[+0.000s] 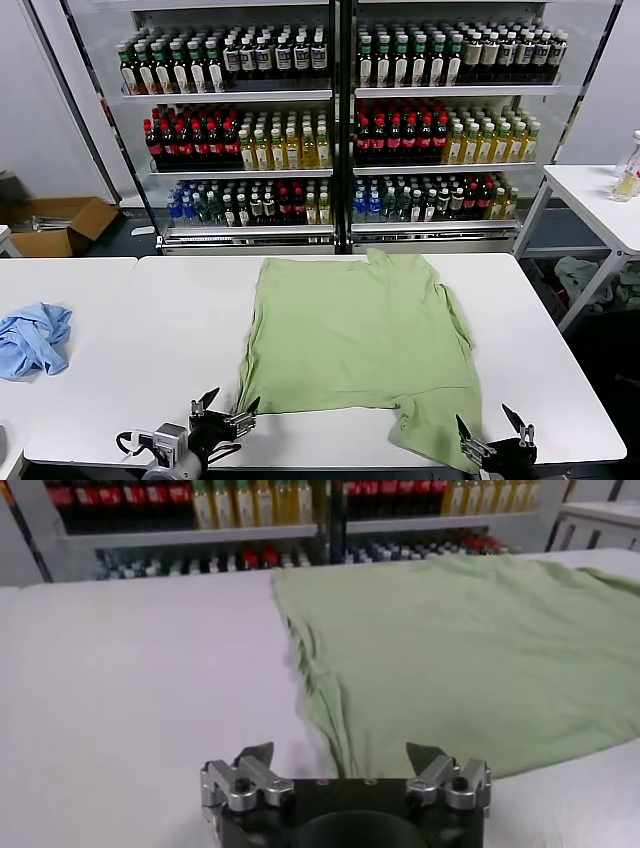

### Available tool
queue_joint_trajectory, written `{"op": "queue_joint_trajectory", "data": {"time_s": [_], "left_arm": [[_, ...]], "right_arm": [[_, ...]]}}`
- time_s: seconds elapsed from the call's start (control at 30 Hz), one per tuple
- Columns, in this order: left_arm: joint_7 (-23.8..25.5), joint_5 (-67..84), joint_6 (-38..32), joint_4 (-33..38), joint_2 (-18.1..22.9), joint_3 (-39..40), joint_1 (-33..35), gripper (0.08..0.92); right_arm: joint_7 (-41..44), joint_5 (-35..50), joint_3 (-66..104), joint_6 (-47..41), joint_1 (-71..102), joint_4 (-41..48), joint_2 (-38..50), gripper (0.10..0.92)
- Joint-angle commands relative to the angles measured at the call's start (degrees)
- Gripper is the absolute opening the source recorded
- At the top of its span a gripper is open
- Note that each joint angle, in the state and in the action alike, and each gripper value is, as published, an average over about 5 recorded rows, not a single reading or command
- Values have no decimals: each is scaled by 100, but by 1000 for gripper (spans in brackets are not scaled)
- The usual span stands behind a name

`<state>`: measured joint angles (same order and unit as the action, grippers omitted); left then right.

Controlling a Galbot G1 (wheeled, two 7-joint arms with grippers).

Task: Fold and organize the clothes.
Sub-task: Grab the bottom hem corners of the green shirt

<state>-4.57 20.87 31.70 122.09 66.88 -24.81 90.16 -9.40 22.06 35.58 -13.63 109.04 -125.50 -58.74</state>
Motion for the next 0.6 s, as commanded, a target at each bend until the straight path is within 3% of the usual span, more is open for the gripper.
{"op": "queue_joint_trajectory", "data": {"time_s": [0.03,0.3,0.43,0.6], "left_arm": [[-131,121,134,-176,32,70,-29,823],[-218,15,133,-254,65,93,-71,823],[-220,3,132,-249,74,128,-80,770],[-214,-33,131,-250,85,191,-71,620]], "right_arm": [[-2,84,-87,-10,-34,181,-36,823],[-33,159,-232,-64,-191,308,-50,801],[24,385,-263,-104,-225,290,-28,698],[121,718,-293,-165,-324,317,19,559]]}}
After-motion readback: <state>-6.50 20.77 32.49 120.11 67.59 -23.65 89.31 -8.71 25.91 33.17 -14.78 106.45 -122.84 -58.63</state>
